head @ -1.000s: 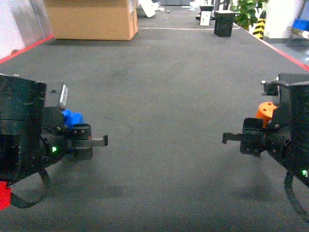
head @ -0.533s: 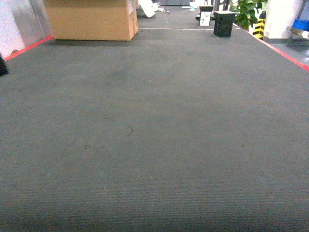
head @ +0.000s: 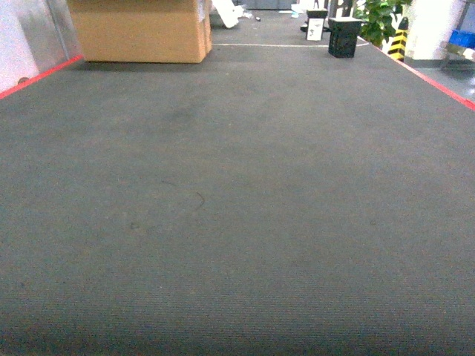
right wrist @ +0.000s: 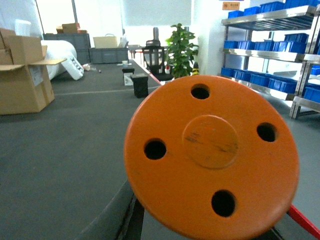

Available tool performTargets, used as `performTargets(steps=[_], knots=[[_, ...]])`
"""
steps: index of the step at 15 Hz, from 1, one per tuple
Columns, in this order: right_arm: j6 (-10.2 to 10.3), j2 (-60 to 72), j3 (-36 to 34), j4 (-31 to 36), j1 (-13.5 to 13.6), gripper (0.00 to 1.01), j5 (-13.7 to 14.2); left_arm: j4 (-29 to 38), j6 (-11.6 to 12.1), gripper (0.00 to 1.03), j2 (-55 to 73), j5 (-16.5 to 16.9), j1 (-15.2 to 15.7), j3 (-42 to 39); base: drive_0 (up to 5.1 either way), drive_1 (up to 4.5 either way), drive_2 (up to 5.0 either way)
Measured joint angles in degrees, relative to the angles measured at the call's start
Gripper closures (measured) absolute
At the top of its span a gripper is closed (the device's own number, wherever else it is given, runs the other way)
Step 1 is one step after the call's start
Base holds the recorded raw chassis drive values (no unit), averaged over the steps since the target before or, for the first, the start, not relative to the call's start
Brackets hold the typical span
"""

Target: Sort blue parts and orange caps into right shelf containers

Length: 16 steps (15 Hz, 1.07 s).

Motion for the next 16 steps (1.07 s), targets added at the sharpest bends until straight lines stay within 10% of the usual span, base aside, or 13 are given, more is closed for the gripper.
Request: performTargets(steps=[2, 3, 6, 16], knots=[[0.9, -0.9, 0.8, -5.3, -1.1, 0.60, -3.6, -2.0, -0.3, 0.60, 0.3, 1.4, 0.1, 0.2, 0.0, 0.00, 0.0], [1.7, -5.3, 0.7, -14.2, -5.9, 0.60, -15.7, -14.9, -1.0, 0.60, -4.2, 14.4, 5.2, 1.8, 0.0, 0.00, 0.0], [2.2, -9.9, -4.0, -16.6, -11.1, 0.60, -26.8, -19.7, -1.1, 0.60, -9.1, 27.8, 9.9, -3.1, 0.0, 0.00, 0.0], [2.8, -21.3, -11.4, -20.4, -23.7, 0.60, -39.5, -22.0, -1.4, 0.60, -20.2, 38.7, 20.5, -11.8, 0.0, 0.00, 0.0]])
